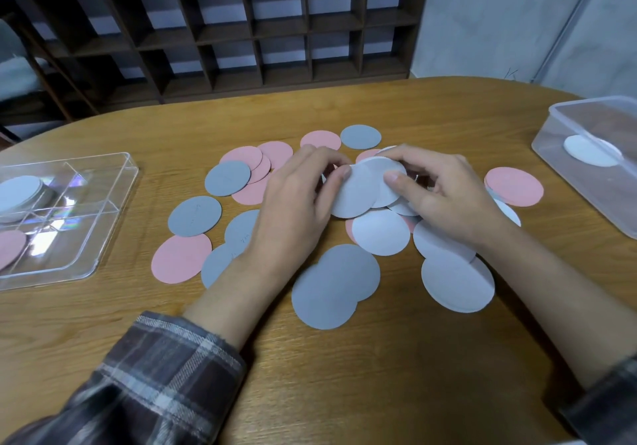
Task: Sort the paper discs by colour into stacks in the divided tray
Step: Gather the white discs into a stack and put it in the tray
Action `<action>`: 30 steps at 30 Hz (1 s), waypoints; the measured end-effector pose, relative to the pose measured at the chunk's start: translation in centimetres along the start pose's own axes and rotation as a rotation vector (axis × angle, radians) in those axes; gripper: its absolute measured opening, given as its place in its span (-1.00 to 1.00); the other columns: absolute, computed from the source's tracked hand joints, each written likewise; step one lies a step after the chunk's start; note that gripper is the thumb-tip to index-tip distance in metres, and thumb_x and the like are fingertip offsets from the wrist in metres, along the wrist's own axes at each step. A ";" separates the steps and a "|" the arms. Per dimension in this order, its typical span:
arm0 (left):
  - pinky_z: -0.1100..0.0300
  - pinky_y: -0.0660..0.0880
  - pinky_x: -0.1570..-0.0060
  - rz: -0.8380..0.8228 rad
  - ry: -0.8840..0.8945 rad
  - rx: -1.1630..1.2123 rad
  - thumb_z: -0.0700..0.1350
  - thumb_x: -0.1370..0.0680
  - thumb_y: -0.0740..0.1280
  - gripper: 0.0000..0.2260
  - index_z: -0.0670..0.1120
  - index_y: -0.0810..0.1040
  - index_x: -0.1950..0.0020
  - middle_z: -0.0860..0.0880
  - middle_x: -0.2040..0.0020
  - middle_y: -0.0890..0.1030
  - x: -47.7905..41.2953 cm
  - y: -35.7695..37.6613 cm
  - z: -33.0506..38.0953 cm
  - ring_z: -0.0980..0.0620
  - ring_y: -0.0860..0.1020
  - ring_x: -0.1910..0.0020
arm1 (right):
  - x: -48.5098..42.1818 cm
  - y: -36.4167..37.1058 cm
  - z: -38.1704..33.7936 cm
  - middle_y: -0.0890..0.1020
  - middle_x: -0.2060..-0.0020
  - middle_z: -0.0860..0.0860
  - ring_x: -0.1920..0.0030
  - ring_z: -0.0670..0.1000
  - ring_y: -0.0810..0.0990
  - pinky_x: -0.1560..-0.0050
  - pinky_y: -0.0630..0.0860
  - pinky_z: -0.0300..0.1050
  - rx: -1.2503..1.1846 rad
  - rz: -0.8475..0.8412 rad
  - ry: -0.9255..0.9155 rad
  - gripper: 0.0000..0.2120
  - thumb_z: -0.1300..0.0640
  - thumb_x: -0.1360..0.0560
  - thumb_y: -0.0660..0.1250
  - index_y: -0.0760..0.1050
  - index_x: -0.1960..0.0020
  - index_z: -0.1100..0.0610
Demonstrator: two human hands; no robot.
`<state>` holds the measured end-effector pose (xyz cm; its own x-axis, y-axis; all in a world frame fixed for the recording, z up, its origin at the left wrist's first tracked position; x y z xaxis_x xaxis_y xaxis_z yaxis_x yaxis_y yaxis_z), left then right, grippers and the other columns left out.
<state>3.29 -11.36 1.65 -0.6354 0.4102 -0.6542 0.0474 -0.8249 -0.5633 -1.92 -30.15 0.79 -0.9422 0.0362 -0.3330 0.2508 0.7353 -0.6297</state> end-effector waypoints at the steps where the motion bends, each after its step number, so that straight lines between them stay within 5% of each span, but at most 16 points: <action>1: 0.31 0.40 0.18 0.003 -0.012 0.013 -0.16 -0.66 0.38 -0.94 -0.13 0.63 -0.04 0.09 0.11 0.60 0.0 0.0 0.0 0.10 0.49 0.20 | 0.0 0.1 -0.1 0.69 -0.03 -0.03 -0.05 0.03 0.62 0.04 0.54 -0.03 -0.021 -0.015 0.002 -0.73 0.20 -0.67 0.27 0.61 -0.29 -0.02; 4: 0.26 0.45 0.21 0.021 -0.037 0.013 -0.14 -0.63 0.42 -0.94 -0.12 0.61 -0.01 0.11 0.14 0.62 0.1 -0.1 0.0 0.08 0.52 0.22 | 0.1 0.6 -0.1 0.67 0.09 -0.04 0.10 -0.07 0.62 0.15 0.55 -0.16 -0.132 -0.062 0.041 -0.71 0.20 -0.70 0.23 0.59 -0.32 -0.04; 7: 0.41 0.41 0.19 0.063 -0.090 0.022 -0.11 -0.61 0.46 -0.91 -0.12 0.65 -0.04 0.13 0.19 0.59 0.1 -0.2 -0.4 0.23 0.52 0.24 | 0.2 0.9 -0.1 0.59 0.30 -0.01 0.26 -0.06 0.58 0.28 0.56 -0.17 -0.163 -0.094 0.071 -0.69 0.18 -0.72 0.18 0.58 -0.34 -0.05; 15: 0.31 0.52 0.22 0.077 -0.122 0.090 -0.09 -0.59 0.49 -0.88 -0.13 0.69 0.07 0.04 0.20 0.65 0.1 -0.3 -0.5 0.09 0.61 0.23 | 0.4 1.8 -0.7 0.66 0.20 -0.06 0.22 -0.02 0.65 0.03 0.62 0.05 -0.065 -0.119 0.035 -0.79 0.14 -0.67 0.30 0.56 -0.28 0.02; 18: 0.34 0.44 0.23 0.045 -0.102 0.036 -0.02 -0.56 0.52 -0.86 -0.07 0.65 0.02 0.05 0.17 0.60 0.2 0.0 -0.1 0.07 0.55 0.23 | 0.2 1.1 -0.2 0.63 0.19 -0.14 0.17 -0.04 0.61 0.12 0.55 0.04 0.021 -0.050 0.025 -0.77 0.15 -0.67 0.28 0.56 -0.28 -0.03; 21: 0.20 0.49 0.16 -0.105 -0.044 0.080 0.05 -0.52 0.55 -0.77 -0.04 0.63 -0.04 0.05 0.12 0.59 0.4 1.0 0.3 0.06 0.55 0.18 | -0.1 -0.1 0.2 0.62 0.21 0.02 0.23 0.04 0.58 0.15 0.49 0.04 0.058 0.048 0.025 -0.80 0.18 -0.66 0.26 0.56 -0.22 0.00; 26: 0.05 0.50 -0.16 -0.508 0.098 0.012 0.25 -0.46 0.53 -0.57 0.04 0.66 -0.20 0.14 -0.18 0.62 2.0 4.0 1.0 0.06 0.53 -0.18 | -0.2 -0.6 0.7 0.63 0.20 0.00 0.18 0.07 0.58 0.12 0.51 0.03 0.081 0.084 0.034 -0.80 0.18 -0.66 0.26 0.56 -0.24 0.02; 30: -0.03 0.55 -0.11 -0.510 0.107 0.001 0.25 -0.47 0.51 -0.60 0.03 0.68 -0.17 0.13 -0.17 0.68 2.0 4.1 0.5 0.04 0.58 -0.17 | -0.1 -0.2 0.5 0.63 0.20 0.01 0.18 0.04 0.58 0.11 0.48 -0.03 0.086 0.058 0.033 -0.80 0.18 -0.66 0.26 0.56 -0.23 0.02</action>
<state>1.78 -14.10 -1.70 -0.4956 0.7971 -0.3448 -0.2482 -0.5105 -0.8233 -1.74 -30.68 0.61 -0.9320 0.1000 -0.3484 0.3218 0.6705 -0.6684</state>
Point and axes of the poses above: each hand's wrist, its own x-axis away from the middle knuckle, its own y-axis out of the palm, z = x × y, the point moved 6 cm from there along -x, towards the middle knuckle
